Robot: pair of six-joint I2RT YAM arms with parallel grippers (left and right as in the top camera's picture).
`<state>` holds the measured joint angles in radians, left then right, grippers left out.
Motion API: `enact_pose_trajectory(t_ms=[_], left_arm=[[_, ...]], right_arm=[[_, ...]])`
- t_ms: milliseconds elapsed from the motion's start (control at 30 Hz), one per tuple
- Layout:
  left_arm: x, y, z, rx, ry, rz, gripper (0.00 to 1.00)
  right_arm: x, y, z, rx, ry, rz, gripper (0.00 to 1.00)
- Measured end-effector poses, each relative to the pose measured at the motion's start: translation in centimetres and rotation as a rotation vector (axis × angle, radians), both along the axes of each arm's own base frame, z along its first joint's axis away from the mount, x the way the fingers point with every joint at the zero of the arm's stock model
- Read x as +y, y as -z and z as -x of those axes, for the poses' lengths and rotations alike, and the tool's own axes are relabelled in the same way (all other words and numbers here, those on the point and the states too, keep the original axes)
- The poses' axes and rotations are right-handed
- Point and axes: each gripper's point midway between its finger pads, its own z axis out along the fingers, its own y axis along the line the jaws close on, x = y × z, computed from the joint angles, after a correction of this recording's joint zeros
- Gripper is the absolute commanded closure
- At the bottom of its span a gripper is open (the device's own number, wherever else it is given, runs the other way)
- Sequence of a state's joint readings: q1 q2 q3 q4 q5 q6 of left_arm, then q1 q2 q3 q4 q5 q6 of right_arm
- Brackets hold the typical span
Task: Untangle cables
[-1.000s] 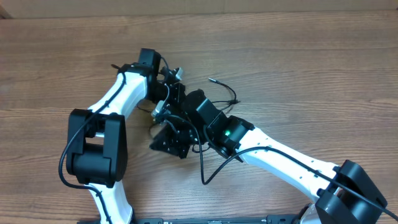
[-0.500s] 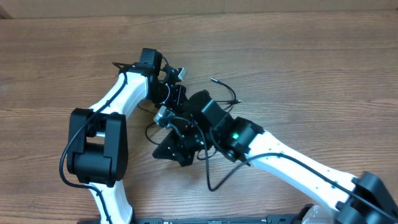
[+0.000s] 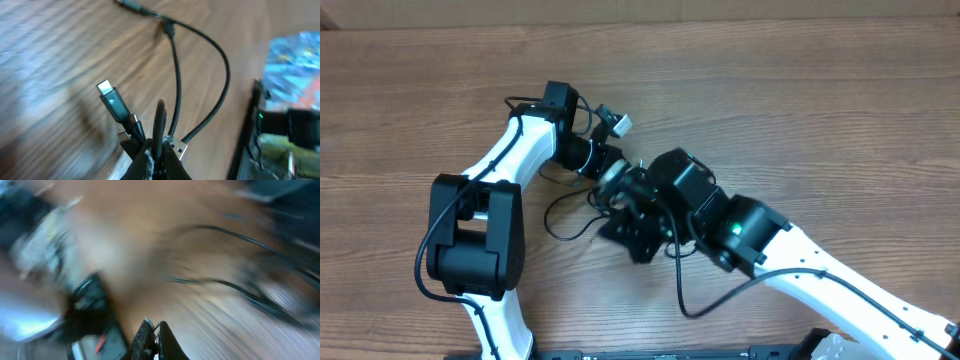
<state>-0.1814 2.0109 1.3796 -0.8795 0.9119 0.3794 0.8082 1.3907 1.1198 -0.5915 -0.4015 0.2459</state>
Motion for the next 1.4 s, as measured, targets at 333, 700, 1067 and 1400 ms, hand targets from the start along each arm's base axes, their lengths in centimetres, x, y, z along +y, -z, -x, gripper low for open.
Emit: enact_pose_trajectory(t_ms=[333, 700, 1067, 1400], left_arm=[[-0.8, -2.0, 0.4, -0.033, 0.045, 0.144, 0.96], [-1.3, -3.1, 0.8, -0.003, 0.045, 0.217, 0.96], [-1.3, -3.1, 0.8, -0.003, 0.045, 0.216, 0.96], [-1.3, -3.1, 0.8, -0.004, 0.045, 0.215, 0.96]], right_arm=[[-11.7, 3.3, -9.1, 0.234, 0.715, 0.114, 0.96], [-7.2, 9.1, -10.0, 0.386, 0.688, 0.119, 0.96], [-5.1, 9.3, -9.0, 0.47, 0.64, 0.068, 0.96], [-8.0, 10.2, -9.3, 0.532, 0.701, 0.11, 0.96]])
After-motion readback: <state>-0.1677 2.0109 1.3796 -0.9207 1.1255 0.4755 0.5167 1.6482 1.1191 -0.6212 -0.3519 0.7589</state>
